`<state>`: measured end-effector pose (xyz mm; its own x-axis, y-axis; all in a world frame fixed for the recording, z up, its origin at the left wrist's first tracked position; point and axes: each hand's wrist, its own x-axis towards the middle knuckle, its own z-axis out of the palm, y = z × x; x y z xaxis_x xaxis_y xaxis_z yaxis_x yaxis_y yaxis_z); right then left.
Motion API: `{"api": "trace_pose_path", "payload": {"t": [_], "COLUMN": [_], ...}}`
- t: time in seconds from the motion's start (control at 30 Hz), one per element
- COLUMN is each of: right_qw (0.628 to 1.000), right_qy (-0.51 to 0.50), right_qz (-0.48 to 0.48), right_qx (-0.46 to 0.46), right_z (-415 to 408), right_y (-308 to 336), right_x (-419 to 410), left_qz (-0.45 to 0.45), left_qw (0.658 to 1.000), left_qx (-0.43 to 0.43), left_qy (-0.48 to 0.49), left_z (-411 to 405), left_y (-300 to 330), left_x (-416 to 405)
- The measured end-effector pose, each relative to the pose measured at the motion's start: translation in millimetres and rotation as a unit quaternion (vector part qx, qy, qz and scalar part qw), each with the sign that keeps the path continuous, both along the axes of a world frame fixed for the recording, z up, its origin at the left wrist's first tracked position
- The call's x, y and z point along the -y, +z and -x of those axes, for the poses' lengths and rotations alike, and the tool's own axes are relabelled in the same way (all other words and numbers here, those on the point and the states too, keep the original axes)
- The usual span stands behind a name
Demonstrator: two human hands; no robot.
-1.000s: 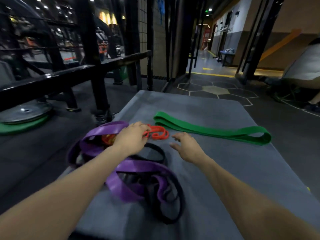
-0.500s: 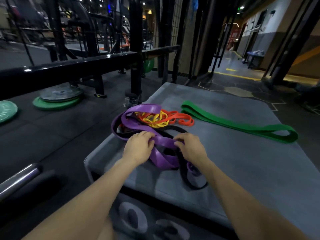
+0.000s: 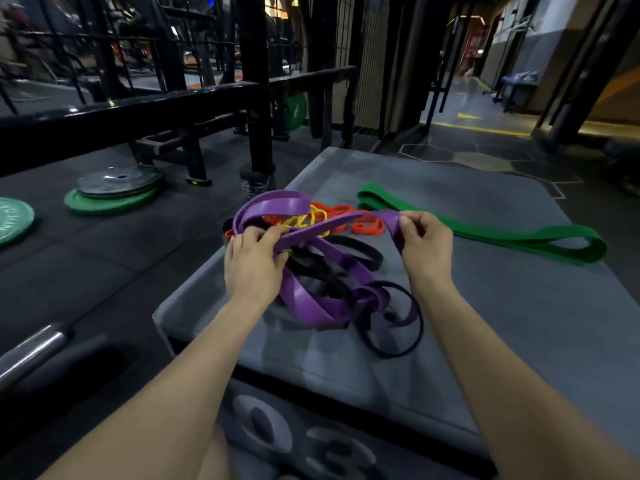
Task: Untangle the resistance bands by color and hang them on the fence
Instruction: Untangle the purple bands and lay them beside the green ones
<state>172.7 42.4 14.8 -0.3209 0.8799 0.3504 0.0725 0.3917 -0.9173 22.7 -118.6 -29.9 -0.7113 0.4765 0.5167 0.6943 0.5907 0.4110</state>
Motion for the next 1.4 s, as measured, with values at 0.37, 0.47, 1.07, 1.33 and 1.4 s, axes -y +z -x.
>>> {"api": "trace_pose_path", "payload": {"t": [0.37,0.47,1.07,1.33,1.4], "right_qw": [0.990,0.944,0.978,0.964,0.959], "right_qy": [0.099,0.287,0.122,0.218,0.249], "right_qz": [-0.066,-0.131,0.166,-0.131,-0.106], "right_qx": [0.070,0.098,-0.041,0.083,0.081], "right_z": [4,5,-55,-59,-58], "right_y": [-2,-5,0,23,29], "right_x": [3,17,-23,-1,1], "left_qz": [-0.373,-0.403,-0.158,-0.066,-0.022], "left_qw": [0.893,0.836,0.972,0.956,0.943], "left_qx": [0.232,0.305,0.131,0.095,0.112], "left_qy": [-0.097,-0.214,-0.115,-0.269,-0.312], "left_z": [-27,-50,-32,-58,-58], "left_y": [44,55,17,27,25], "left_x": [-5,-16,-33,-69,-81]}}
